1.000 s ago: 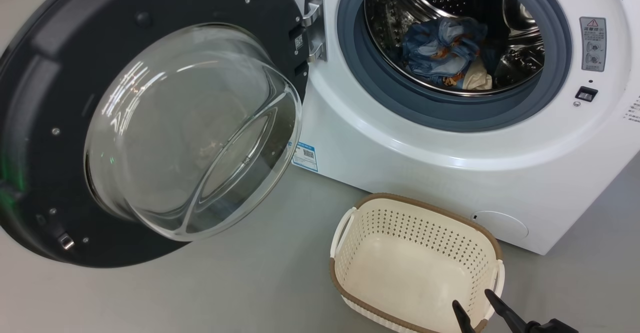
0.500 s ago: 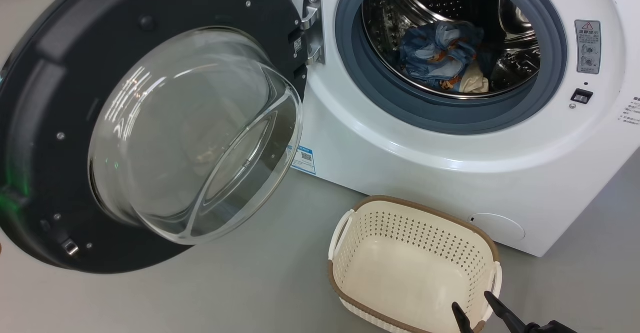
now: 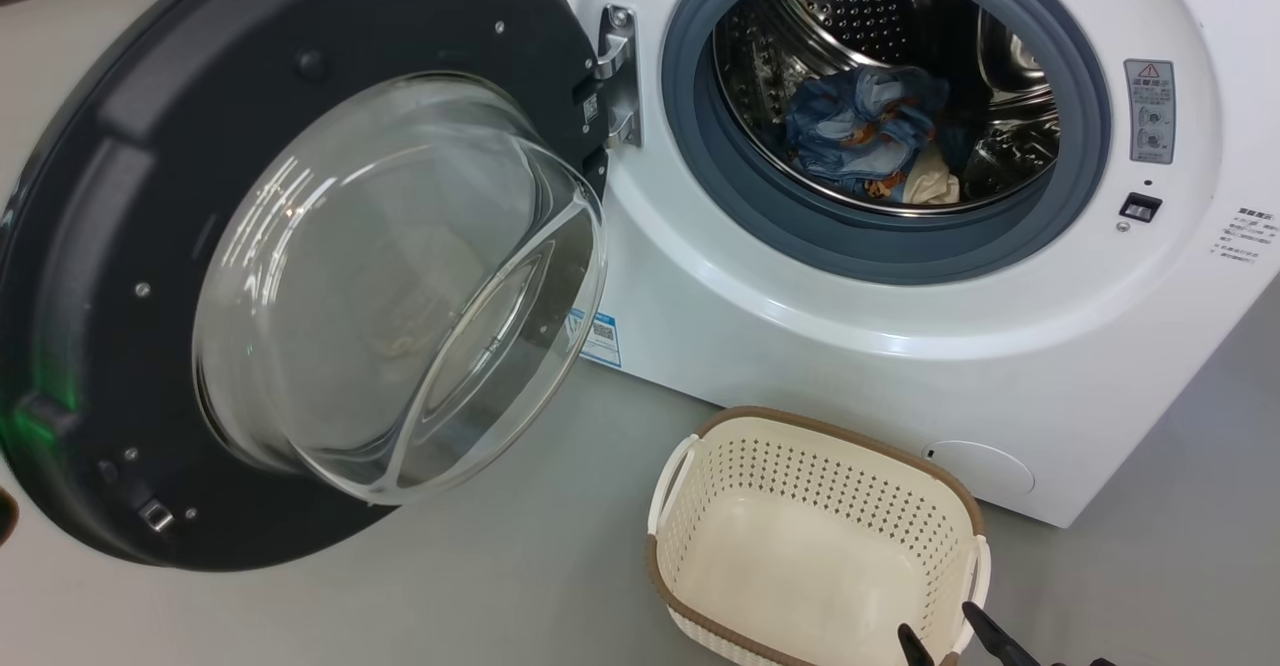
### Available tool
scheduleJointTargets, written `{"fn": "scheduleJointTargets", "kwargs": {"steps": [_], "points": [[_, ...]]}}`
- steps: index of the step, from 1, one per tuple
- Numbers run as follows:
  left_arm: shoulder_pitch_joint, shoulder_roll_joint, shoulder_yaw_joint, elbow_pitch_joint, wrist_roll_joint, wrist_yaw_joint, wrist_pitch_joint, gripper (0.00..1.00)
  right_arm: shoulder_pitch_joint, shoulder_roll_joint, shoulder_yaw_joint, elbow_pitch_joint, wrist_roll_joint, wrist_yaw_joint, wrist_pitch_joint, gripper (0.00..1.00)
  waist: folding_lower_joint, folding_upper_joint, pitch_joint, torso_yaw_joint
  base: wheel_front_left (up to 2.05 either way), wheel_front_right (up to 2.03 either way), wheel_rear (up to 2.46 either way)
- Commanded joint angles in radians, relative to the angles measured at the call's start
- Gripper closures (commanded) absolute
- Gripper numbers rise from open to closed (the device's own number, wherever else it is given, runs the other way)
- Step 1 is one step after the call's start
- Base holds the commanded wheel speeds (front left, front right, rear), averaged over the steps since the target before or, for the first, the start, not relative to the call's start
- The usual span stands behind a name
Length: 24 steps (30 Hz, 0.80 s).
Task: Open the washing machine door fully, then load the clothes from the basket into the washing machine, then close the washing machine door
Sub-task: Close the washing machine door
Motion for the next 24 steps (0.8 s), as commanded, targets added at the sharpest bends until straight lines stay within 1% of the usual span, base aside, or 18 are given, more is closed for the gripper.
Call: {"fn": "scheduleJointTargets", "kwargs": {"steps": [1, 8, 15, 24], "points": [[0.013, 0.026, 0.008, -0.027, -0.006, 0.006, 0.024, 1.0, -0.011, -0.011, 0.023, -0.021, 0.003, 0.003, -0.005, 0.0, 0.0, 0.0, -0.003, -0.003, 0.0, 0.0, 0.0], [0.02, 0.019, 0.032, -0.046, -0.039, 0.01, 0.048, 1.0, -0.012, -0.012, 0.024, -0.022, 0.002, 0.003, -0.005, 0.0, 0.0, 0.0, -0.004, -0.012, 0.0, 0.0, 0.0], [0.048, 0.021, 0.008, -0.068, -0.019, 0.032, 0.081, 1.0, -0.015, -0.01, 0.023, -0.021, 0.002, 0.003, -0.005, 0.0, 0.0, 0.0, -0.004, -0.022, 0.0, 0.0, 0.0], [0.072, 0.002, -0.005, -0.114, -0.022, 0.052, 0.117, 1.0, -0.024, 0.001, 0.025, -0.018, 0.001, 0.003, -0.005, 0.0, 0.0, 0.0, -0.008, -0.026, 0.0, 0.0, 0.0]]}}
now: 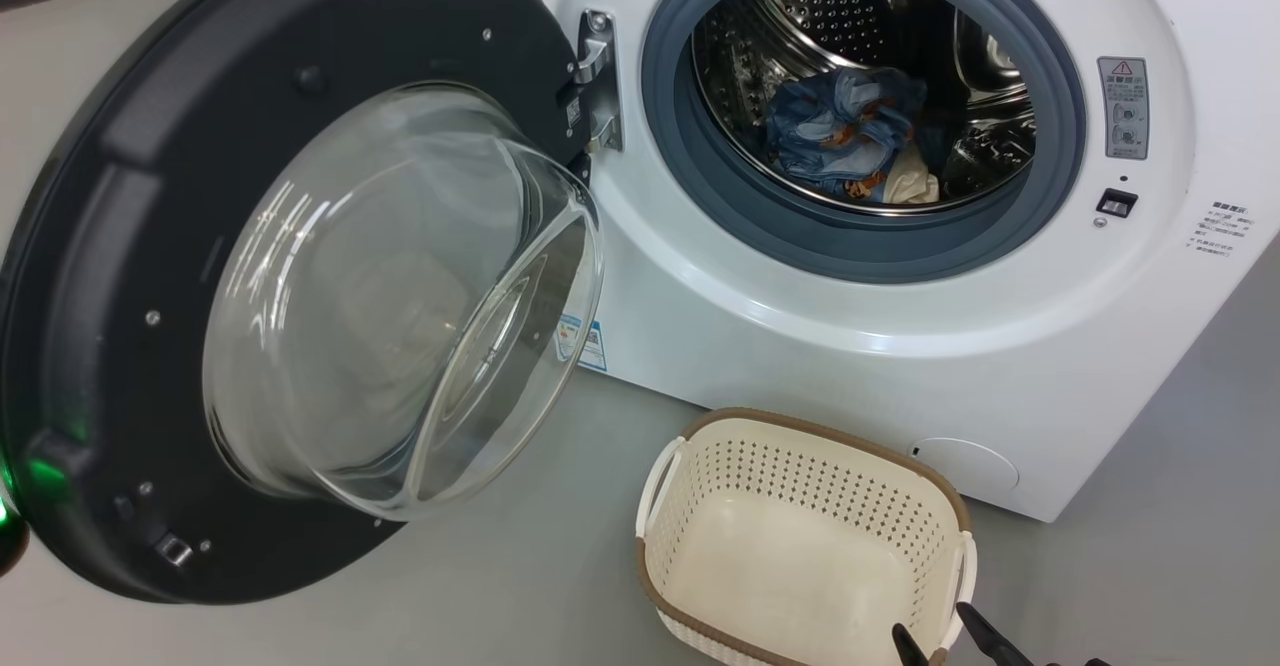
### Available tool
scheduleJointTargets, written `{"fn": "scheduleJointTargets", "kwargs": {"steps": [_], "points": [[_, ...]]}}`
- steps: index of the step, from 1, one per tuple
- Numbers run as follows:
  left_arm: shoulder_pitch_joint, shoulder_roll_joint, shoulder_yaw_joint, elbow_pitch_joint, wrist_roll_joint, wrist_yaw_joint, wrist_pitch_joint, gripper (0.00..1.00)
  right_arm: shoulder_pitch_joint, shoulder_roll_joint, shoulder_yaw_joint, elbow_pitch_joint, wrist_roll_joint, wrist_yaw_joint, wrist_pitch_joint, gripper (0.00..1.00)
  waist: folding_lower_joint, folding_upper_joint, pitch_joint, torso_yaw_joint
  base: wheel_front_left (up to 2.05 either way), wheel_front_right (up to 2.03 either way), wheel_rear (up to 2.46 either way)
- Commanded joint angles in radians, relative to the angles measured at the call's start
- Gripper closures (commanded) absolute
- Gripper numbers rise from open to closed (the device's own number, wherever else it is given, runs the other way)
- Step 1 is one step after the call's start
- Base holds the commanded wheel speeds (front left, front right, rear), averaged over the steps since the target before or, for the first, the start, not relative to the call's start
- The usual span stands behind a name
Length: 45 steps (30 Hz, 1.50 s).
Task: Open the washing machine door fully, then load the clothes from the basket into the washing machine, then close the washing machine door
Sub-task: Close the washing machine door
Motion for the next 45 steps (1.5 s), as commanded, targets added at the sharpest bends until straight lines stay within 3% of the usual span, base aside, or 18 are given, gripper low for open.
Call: {"fn": "scheduleJointTargets", "kwargs": {"steps": [1, 11, 17, 37, 45], "points": [[0.013, 0.014, -0.003, -0.036, 0.001, 0.008, 0.028, 1.0, -0.025, -0.009, 0.023, -0.019, 0.001, 0.003, -0.005, 0.0, 0.0, -0.0001, 0.0, -0.002, 0.0, 0.0, 0.0], [0.086, -0.007, -0.021, -0.14, -0.006, 0.024, 0.1, 1.0, -0.034, 0.011, 0.012, -0.023, 0.0, 0.003, -0.005, 0.0, 0.0, -0.0001, -0.005, -0.024, 0.0, 0.0, 0.0], [0.152, -0.028, -0.023, -0.264, -0.024, 0.062, 0.154, 1.0, -0.024, 0.031, 0.003, -0.028, -0.004, 0.003, -0.005, 0.0, 0.0, -0.0001, -0.013, -0.032, 0.0, 0.0, 0.0], [0.347, -0.216, -0.08, -0.815, -0.128, 0.237, 0.271, 1.0, -0.053, 0.08, -0.014, -0.03, -0.007, 0.003, -0.005, 0.0, 0.0, -0.0001, 0.004, -0.108, 0.0, 0.0, 0.0], [0.381, -0.252, -0.183, -0.934, -0.133, 0.254, 0.251, 1.0, -0.068, 0.086, -0.018, -0.033, -0.009, 0.003, -0.005, 0.0, 0.0, -0.0001, 0.019, -0.158, 0.0, 0.0, 0.0]]}}
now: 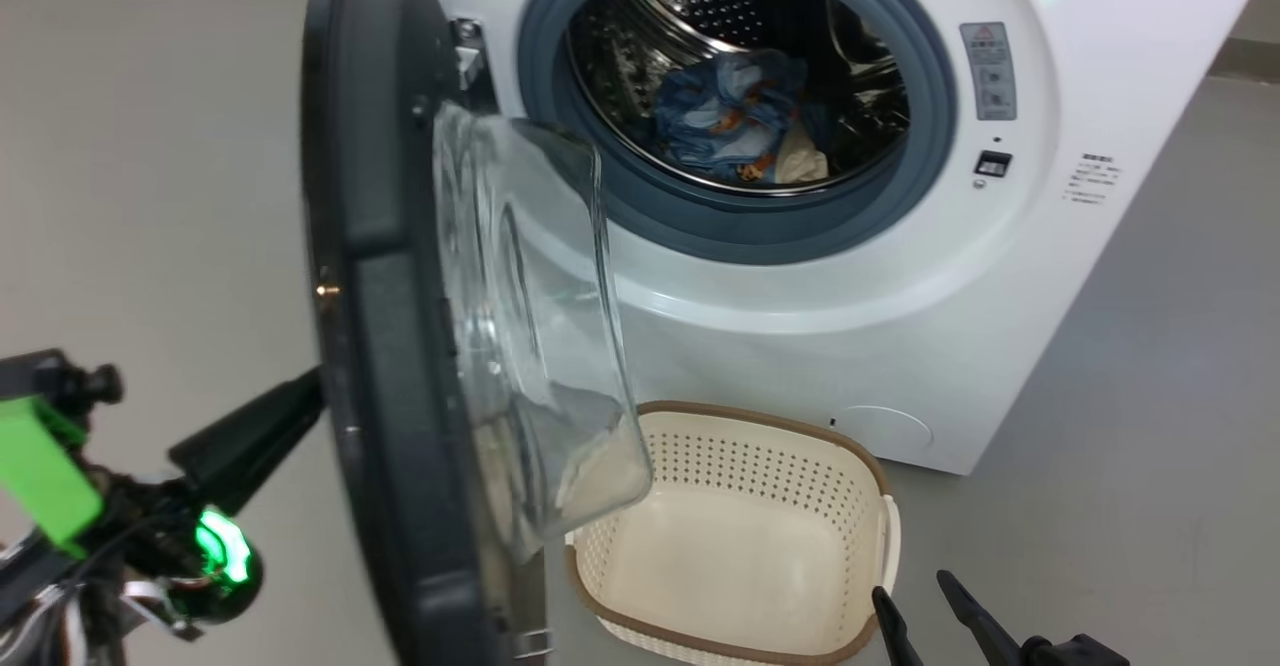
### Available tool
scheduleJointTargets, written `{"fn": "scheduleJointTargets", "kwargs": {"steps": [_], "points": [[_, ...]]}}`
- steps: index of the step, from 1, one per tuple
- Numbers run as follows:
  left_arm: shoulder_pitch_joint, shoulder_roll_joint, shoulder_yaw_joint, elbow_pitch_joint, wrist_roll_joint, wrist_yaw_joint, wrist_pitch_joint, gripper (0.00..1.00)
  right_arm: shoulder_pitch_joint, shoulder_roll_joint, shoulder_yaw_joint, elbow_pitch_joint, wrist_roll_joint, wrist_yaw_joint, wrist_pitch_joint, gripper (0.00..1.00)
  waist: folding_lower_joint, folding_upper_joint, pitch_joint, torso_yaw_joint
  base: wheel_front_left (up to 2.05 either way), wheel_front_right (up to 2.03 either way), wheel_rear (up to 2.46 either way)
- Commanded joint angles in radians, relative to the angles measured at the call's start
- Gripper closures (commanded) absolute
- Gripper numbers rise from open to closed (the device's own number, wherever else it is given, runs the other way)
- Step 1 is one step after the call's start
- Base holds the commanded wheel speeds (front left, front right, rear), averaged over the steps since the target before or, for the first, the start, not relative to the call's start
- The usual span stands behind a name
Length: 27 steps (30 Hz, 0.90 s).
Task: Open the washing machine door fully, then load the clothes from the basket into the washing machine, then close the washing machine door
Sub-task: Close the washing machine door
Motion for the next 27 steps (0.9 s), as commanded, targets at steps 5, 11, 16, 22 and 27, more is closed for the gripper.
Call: {"fn": "scheduleJointTargets", "kwargs": {"steps": [5, 11, 16, 22, 27], "points": [[-0.019, 0.009, -0.049, -0.04, -0.025, -0.014, -0.042, 1.0, -0.044, -0.004, 0.02, -0.024, -0.006, 0.003, -0.005, 0.0, 0.0, 0.0, 0.013, -0.049, 0.0, 0.0, 0.0], [-0.041, 0.007, -0.107, -0.015, -0.03, -0.034, -0.092, 1.0, -0.051, -0.003, 0.021, -0.022, -0.006, 0.003, -0.005, 0.0, 0.0, 0.0, 0.015, -0.088, 0.0, 0.0, 0.0], [-0.075, 0.007, -0.154, 0.014, -0.038, -0.055, -0.137, 1.0, -0.059, -0.001, 0.025, -0.022, -0.005, 0.003, -0.005, 0.0, 0.0, 0.0, 0.02, -0.131, 0.0, 0.0, 0.0], [-0.125, 0.006, -0.186, 0.079, -0.03, -0.084, -0.18, 1.0, -0.071, -0.002, 0.031, -0.022, -0.007, 0.003, -0.005, 0.0, 0.0, 0.0, 0.03, -0.182, 0.0, 0.0, 0.0], [-0.155, 0.006, -0.192, 0.131, -0.023, -0.107, -0.205, 1.0, -0.078, -0.006, 0.034, -0.021, -0.006, 0.003, -0.005, 0.0, 0.0, 0.0, 0.034, -0.227, 0.0, 0.0, 0.0]]}}
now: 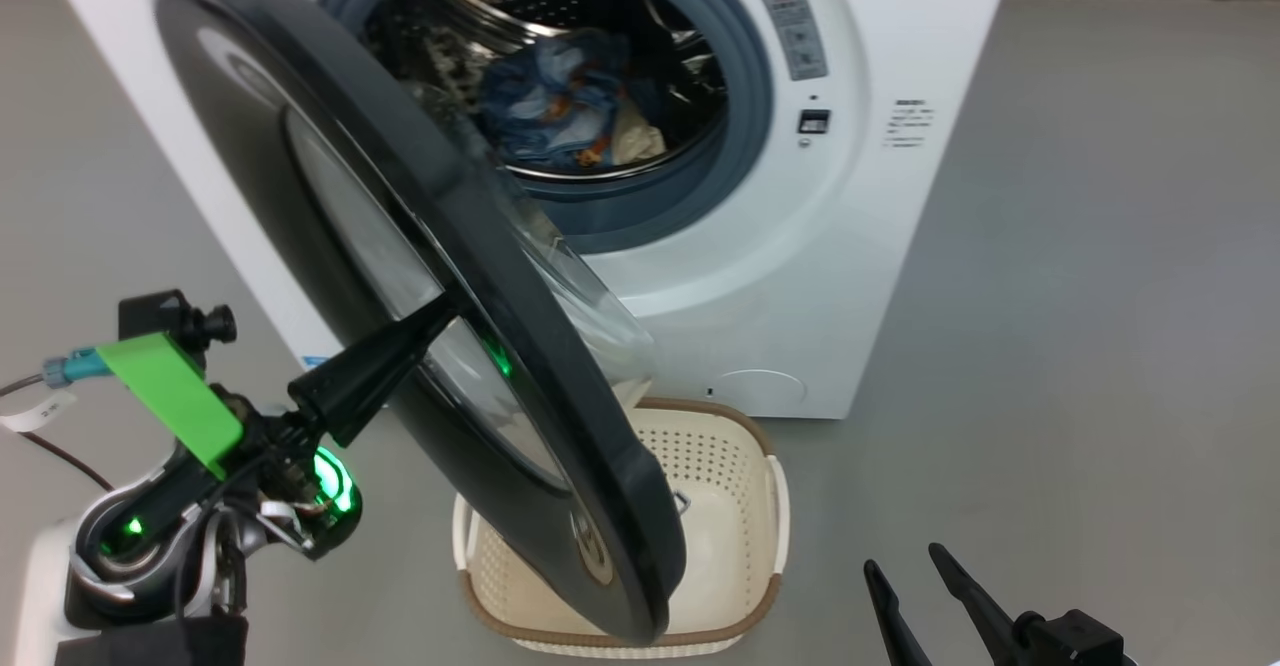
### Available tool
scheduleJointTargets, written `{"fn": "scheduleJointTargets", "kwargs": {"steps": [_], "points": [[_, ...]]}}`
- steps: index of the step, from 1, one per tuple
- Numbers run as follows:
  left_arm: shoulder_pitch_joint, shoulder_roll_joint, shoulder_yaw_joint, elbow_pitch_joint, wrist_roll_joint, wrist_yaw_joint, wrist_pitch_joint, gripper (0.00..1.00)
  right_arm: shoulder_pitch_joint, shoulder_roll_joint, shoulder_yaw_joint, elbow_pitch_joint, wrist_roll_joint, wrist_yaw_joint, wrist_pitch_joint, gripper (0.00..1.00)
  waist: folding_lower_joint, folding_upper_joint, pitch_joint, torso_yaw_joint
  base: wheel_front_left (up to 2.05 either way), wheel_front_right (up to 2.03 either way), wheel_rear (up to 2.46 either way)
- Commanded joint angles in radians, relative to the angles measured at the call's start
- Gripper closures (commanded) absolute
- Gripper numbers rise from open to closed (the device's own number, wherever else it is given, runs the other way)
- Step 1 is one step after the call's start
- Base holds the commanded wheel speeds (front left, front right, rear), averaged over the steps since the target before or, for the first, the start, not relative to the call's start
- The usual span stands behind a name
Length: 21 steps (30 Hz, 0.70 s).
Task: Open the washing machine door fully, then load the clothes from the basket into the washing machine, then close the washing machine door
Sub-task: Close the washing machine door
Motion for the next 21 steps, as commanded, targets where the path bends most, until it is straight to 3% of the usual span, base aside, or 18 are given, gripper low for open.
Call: {"fn": "scheduleJointTargets", "kwargs": {"steps": [1, 11, 21], "points": [[-0.055, 0.011, 0.024, -0.009, 0.005, -0.02, -0.006, 1.0, -0.037, -0.009, 0.029, -0.022, -0.005, 0.003, -0.005, 0.0, 0.0, 0.0, 0.004, -0.036, 0.0, 0.0, 0.0], [-0.122, 0.011, 0.022, 0.103, 0.021, -0.075, -0.071, 1.0, -0.034, -0.013, 0.043, -0.018, -0.001, 0.003, -0.005, 0.0, 0.0, 0.0, -0.006, -0.107, 0.0, 0.0, 0.0], [-0.232, 0.011, -0.035, 0.252, 0.043, -0.15, -0.217, 1.0, -0.039, -0.021, 0.053, -0.017, 0.004, 0.003, -0.005, 0.0, 0.0, 0.0, -0.003, -0.143, 0.0, 0.0, 0.0]]}}
